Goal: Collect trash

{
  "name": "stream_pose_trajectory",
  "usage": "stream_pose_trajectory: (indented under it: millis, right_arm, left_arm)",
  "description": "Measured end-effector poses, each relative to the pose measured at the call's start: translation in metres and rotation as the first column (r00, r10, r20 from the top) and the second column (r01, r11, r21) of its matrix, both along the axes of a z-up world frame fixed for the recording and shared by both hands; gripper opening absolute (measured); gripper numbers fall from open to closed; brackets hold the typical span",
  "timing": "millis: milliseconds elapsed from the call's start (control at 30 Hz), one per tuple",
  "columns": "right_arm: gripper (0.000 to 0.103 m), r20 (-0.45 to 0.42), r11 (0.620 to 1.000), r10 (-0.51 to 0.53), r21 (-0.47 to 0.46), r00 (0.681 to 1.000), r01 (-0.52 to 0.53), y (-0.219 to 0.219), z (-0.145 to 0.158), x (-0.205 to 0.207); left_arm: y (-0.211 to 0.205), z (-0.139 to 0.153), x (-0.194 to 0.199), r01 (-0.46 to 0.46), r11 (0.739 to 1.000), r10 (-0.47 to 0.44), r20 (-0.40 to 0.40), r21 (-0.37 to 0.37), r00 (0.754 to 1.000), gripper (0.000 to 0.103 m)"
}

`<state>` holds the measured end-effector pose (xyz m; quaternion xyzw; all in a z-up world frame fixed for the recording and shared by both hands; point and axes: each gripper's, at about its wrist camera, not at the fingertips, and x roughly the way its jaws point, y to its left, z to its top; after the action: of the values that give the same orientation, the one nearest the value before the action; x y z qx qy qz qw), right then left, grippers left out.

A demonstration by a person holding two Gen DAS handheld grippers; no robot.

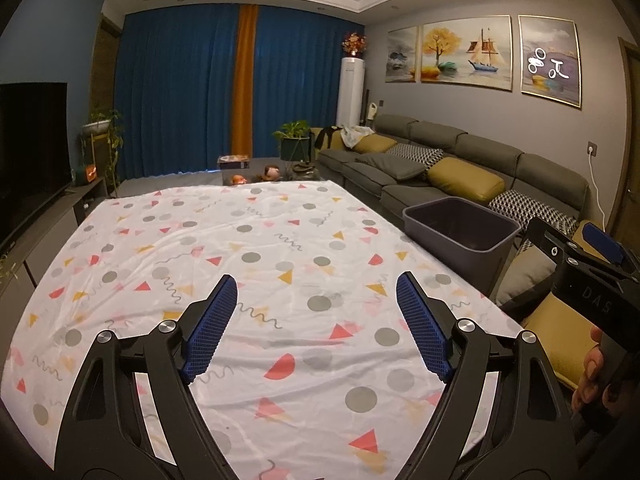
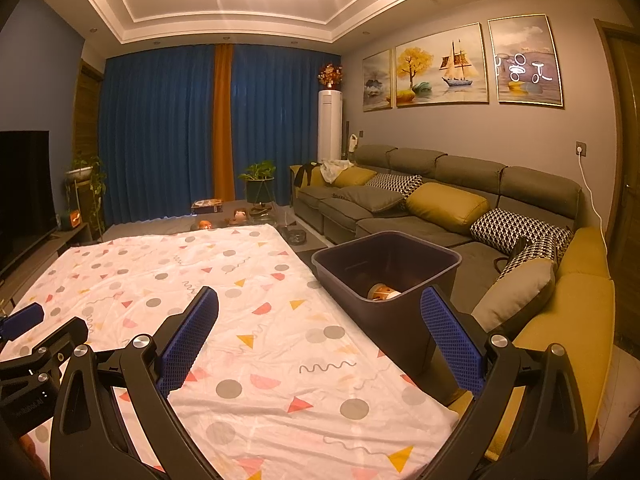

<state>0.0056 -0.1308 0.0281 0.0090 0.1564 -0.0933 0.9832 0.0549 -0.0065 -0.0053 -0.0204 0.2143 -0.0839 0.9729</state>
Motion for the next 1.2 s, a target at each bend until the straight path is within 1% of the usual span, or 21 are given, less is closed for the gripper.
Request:
stream_pose_trajectory:
  millis: [500, 733, 1000, 1067, 1200]
  right_arm:
    - [0.097, 0.001, 1.000, -0.002, 0.006, 1.000, 0.002, -0.0008, -0.0002, 0.0001]
    - [0.097, 0.003, 1.000, -0.002, 0.006, 1.000, 0.002, -0.0019, -0.0003, -0.0003]
    - [0.097, 0.009, 1.000, -0.005, 0.013, 1.000, 0.005, -0.0050, 0.0010, -0.0020]
    - [0.097, 0.008, 1.000, -0.003, 0.012, 1.000, 0.003, -0.0056, 0.0010, -0.0020]
    - [0.097, 0.008, 1.000, -0.003, 0.012, 1.000, 0.003, -0.0061, 0.0008, -0.0020]
  left_arm:
    - [-0.0001, 0.0008, -0.0008, 0.002, 1.000, -0.002, -0.003, -0.007, 1.000, 0.080]
    - [-0.0007, 0.0008, -0.0010, -0.011, 1.000, 0.011, -0.006, 0.005, 1.000, 0.081]
    - [0.0021, 0.0011, -0.0023, -0.040, 0.999, 0.040, -0.008, 0.010, 0.999, 0.085]
    - [0.0030, 0.0020, -0.0027, -0.047, 0.999, 0.047, -0.005, 0.012, 0.999, 0.089]
    - [0.0036, 0.0028, -0.0031, -0.064, 0.998, 0.064, -0.002, 0.019, 0.998, 0.089]
